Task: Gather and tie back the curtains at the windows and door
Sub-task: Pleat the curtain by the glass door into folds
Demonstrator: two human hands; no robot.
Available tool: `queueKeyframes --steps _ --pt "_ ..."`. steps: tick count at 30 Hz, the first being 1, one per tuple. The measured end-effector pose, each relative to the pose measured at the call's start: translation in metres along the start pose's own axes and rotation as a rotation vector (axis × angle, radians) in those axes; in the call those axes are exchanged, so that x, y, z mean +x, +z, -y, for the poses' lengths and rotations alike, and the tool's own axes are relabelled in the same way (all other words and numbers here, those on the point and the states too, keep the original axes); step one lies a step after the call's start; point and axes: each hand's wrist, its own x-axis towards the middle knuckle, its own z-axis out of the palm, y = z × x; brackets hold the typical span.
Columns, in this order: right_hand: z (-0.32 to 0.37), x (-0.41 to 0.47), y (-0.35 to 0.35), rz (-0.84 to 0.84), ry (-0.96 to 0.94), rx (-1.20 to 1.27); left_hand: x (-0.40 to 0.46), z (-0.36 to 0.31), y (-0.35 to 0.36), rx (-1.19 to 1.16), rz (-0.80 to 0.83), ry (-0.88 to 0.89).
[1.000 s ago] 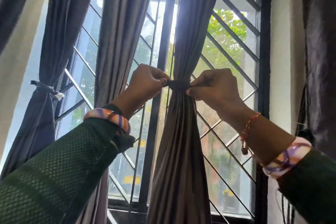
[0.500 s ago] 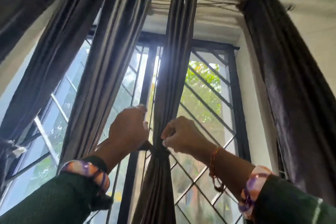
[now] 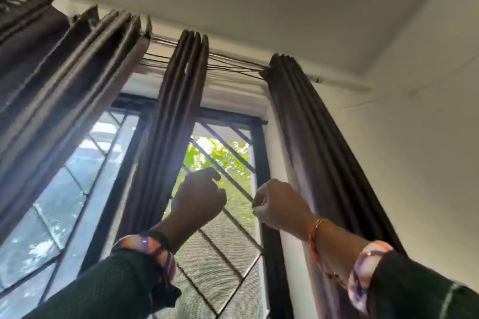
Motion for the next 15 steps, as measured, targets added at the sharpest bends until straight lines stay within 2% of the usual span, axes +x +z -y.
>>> queueKeyframes --steps 4,8,11,15 --pt "-0.086 0.013 -0.039 -0.118 0.082 -0.057 0.010 -0.054 0.062 -0.050 0.053 0.054" --pt "-0.174 0.019 -0.053 -0.162 0.165 -0.014 0.002 -0.106 0.127 -0.102 0.107 0.072" --pt "-0.225 0.013 -0.042 -0.120 0.224 0.049 -0.013 -0.136 0.177 -0.081 0.167 0.058" --pt "-0.263 -0.006 -0.010 -0.018 0.296 0.124 -0.045 -0.165 0.233 0.122 0.263 -0.050"
